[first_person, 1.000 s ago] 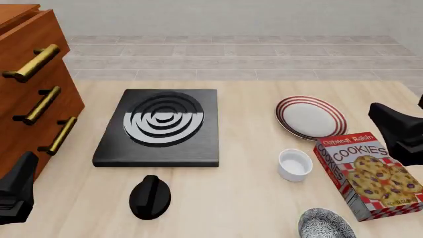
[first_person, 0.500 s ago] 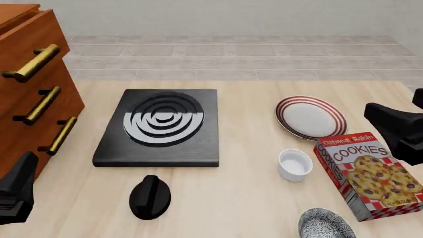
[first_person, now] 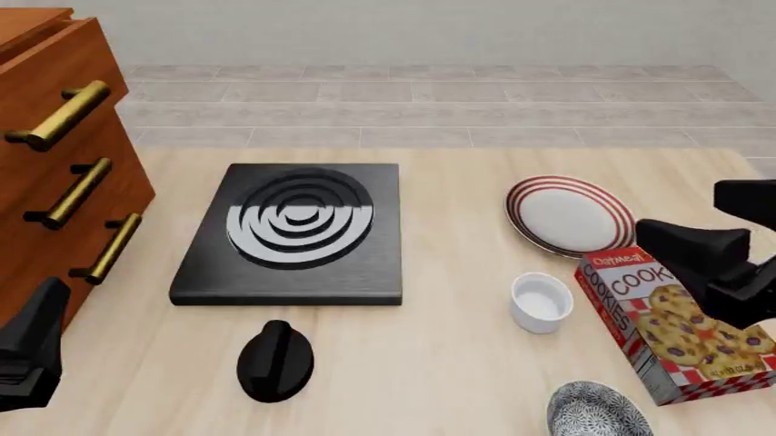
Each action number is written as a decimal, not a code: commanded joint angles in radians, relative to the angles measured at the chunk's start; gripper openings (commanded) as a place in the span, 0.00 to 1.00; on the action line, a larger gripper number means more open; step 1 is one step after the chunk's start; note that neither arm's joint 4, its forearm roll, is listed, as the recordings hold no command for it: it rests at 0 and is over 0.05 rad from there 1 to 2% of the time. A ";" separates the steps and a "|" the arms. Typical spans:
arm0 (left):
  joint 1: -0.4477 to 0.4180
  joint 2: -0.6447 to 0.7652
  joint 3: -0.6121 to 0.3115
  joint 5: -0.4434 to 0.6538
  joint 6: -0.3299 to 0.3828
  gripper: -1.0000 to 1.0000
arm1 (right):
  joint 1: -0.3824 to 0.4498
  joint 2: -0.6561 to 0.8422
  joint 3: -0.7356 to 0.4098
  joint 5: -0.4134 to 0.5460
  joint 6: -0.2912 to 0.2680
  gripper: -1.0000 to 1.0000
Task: Pick the akita bowl next to the ramekin and place it on the plate.
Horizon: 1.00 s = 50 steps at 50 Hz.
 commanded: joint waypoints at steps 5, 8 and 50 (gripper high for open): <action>0.000 0.000 0.000 0.000 0.000 1.00 | 0.059 0.041 -0.009 0.063 -0.040 1.00; 0.000 0.000 0.000 0.000 0.000 1.00 | 0.061 0.051 -0.014 0.072 -0.049 1.00; 0.000 0.000 0.000 0.000 0.000 1.00 | 0.141 0.162 0.013 0.178 -0.090 1.00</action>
